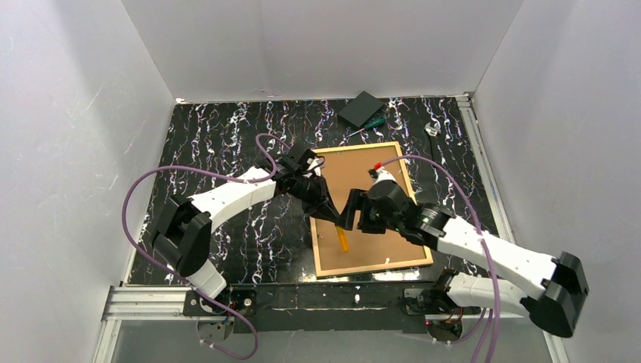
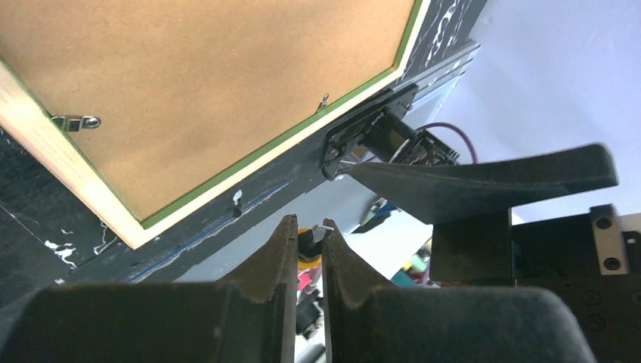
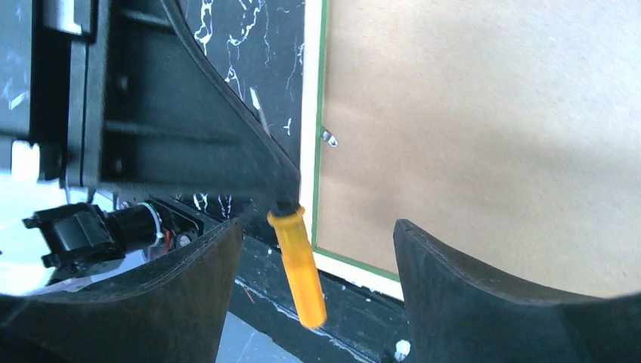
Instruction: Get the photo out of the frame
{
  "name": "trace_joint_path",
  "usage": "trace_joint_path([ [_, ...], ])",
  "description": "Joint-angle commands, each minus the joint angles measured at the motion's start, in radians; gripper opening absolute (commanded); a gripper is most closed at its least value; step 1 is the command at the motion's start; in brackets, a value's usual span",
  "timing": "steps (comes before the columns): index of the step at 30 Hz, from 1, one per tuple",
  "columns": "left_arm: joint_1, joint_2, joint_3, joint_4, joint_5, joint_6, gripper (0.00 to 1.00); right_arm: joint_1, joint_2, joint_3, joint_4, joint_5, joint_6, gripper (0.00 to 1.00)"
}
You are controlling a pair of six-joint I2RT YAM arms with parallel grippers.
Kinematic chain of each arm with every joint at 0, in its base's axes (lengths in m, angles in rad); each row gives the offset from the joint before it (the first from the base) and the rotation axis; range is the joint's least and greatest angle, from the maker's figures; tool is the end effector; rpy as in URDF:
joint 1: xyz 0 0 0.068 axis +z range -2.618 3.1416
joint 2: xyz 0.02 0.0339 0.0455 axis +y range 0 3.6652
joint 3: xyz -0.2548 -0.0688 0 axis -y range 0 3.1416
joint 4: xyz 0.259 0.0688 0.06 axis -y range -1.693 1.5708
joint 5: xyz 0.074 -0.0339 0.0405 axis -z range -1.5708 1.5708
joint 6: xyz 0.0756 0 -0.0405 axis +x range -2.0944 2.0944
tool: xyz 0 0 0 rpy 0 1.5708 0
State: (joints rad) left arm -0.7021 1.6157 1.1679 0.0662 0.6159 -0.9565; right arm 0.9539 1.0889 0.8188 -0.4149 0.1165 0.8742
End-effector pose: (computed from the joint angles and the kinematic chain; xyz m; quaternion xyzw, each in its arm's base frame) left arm 0.2900 -0.3025 0.2594 0.0683 0.8046 -0.5633 0.1754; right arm 0.1709 0.2257 0.2337 -0.0110 0.9023 0.3067 0.3029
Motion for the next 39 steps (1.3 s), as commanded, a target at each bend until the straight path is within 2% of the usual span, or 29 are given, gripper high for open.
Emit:
trace_joint_path([
  [1,0.038,-0.018,-0.038,-0.078,0.026,-0.169,0.00,-0.012,-0.145,-0.092,-0.005,0.083,0.162,0.82],
  [6,0.066,-0.080,-0.111,-0.046,0.014,-0.355,0.00,-0.018,-0.227,-0.189,0.143,-0.066,0.111,0.83],
  [9,0.068,-0.120,-0.150,0.009,0.003,-0.464,0.00,-0.017,-0.271,-0.230,0.214,-0.076,0.117,0.82],
  [12,0.065,-0.144,-0.200,0.072,-0.021,-0.598,0.00,0.001,-0.322,-0.318,0.388,-0.090,0.140,0.80],
  [14,0.056,-0.156,-0.243,0.143,-0.039,-0.705,0.00,0.021,-0.330,-0.359,0.495,-0.058,0.150,0.79],
  [16,0.042,-0.158,-0.267,0.219,-0.047,-0.783,0.00,0.028,-0.316,-0.373,0.528,-0.022,0.157,0.78],
  [24,0.006,-0.155,-0.297,0.340,-0.080,-0.898,0.00,0.036,-0.296,-0.396,0.575,0.105,0.189,0.63],
  [29,0.000,-0.141,-0.303,0.400,-0.070,-0.929,0.00,0.035,-0.302,-0.421,0.607,0.113,0.214,0.43],
  [39,-0.006,-0.143,-0.342,0.455,-0.058,-0.952,0.00,0.036,-0.327,-0.416,0.533,0.193,0.215,0.44],
])
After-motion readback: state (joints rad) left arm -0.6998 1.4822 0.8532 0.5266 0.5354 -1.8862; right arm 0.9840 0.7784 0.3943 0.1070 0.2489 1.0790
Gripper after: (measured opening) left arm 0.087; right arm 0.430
